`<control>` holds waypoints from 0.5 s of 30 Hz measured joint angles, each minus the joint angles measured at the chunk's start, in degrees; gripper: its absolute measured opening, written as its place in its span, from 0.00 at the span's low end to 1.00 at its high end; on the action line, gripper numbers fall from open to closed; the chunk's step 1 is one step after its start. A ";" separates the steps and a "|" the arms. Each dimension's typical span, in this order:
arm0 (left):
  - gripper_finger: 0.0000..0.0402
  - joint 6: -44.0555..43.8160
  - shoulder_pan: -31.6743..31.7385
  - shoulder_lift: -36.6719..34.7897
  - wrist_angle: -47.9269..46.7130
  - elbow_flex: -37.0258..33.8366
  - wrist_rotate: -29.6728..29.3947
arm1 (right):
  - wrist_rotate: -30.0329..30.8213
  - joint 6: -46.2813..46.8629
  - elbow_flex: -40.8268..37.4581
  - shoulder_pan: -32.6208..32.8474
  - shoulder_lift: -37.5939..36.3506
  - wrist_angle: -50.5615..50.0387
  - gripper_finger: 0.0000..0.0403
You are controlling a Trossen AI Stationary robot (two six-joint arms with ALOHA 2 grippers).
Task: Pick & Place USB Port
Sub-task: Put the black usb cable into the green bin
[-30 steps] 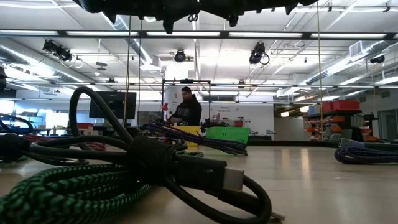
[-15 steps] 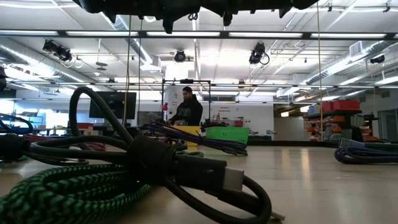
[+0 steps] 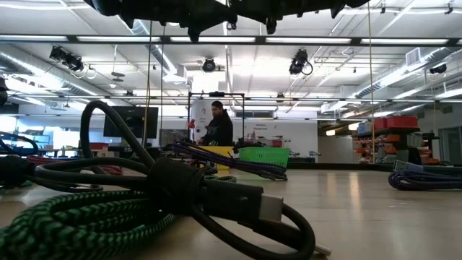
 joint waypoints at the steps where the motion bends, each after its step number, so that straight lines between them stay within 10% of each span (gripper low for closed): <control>1: 0.26 0.02 0.29 -0.33 -1.10 0.00 0.20 | 0.74 -0.06 0.00 -0.38 -0.32 -1.14 0.00; 15: 0.26 2.54 2.98 -7.19 -22.28 0.01 -4.33 | 7.99 1.20 -0.04 -9.26 0.46 -15.43 0.00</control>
